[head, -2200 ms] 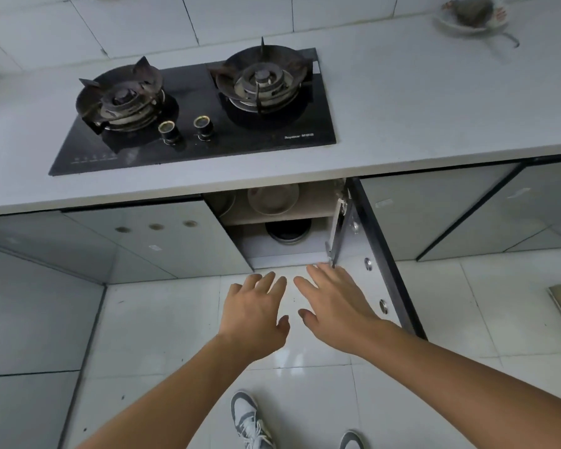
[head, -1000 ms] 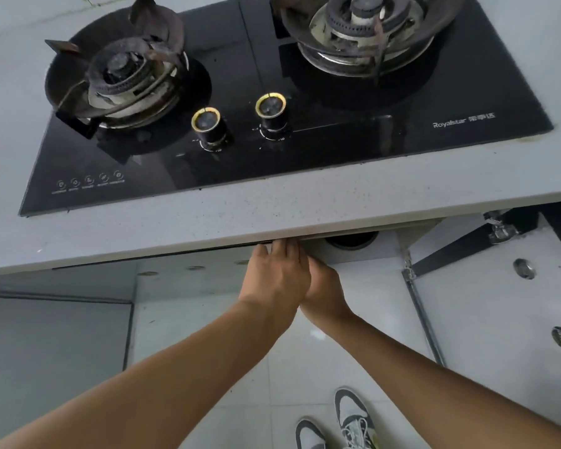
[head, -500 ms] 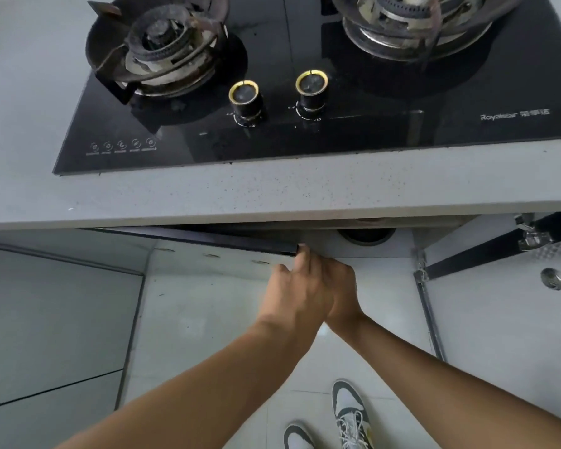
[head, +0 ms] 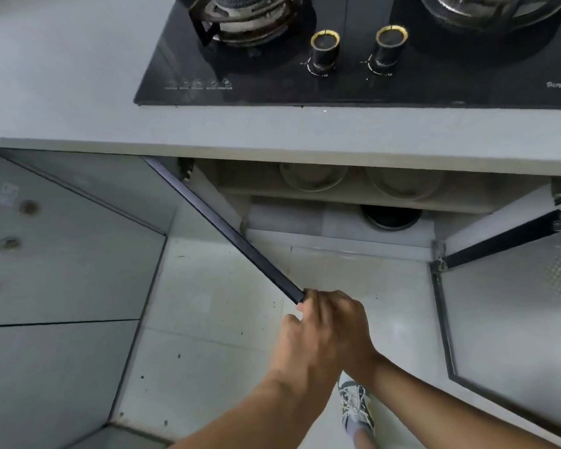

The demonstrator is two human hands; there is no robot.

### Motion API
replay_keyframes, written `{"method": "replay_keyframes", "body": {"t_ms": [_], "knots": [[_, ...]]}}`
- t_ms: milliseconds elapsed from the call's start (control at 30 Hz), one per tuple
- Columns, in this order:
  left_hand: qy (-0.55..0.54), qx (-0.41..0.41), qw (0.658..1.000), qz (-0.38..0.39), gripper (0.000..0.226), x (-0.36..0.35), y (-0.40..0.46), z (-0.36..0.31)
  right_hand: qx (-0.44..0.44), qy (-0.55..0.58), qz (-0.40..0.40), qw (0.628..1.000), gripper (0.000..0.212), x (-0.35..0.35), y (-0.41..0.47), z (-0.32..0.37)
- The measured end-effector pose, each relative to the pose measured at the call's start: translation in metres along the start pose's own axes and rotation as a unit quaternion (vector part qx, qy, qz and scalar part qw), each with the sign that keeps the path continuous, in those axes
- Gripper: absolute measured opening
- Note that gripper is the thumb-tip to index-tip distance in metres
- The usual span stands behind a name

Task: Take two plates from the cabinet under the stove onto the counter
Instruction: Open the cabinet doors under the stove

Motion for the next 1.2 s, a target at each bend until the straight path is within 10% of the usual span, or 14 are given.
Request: {"method": "replay_keyframes", "body": {"t_ms": [567,733,867,1200], "knots": [[-0.142,0.170,0.972,-0.081,0.029,-0.137,-0.133,0.118,0.125,-0.210,0.132,0.961,0.040,-0.170,-0.045,0.148],[-0.137,0.338,0.929,0.069,0.020,-0.151,-0.141,0.135,0.140,-0.206,0.238,0.939,0.046,-0.209,-0.036,0.173],[-0.141,0.214,0.962,-0.096,0.038,-0.167,-0.167,0.178,0.139,-0.172,0.278,0.935,0.043,-0.231,-0.026,0.191],[-0.163,0.255,0.945,-0.126,0.031,-0.182,-0.184,0.259,0.120,-0.158,0.326,0.924,0.046,-0.267,0.005,0.234]]}}
Point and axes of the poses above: each hand's wrist, its own y-axis towards the middle knuckle, its own x-axis out of the back of the hand, z = x × y, the point moved 3 cm from there along y, towards the middle knuckle, and after that the axes turned 13 degrees about z, right-handed, at the moved point
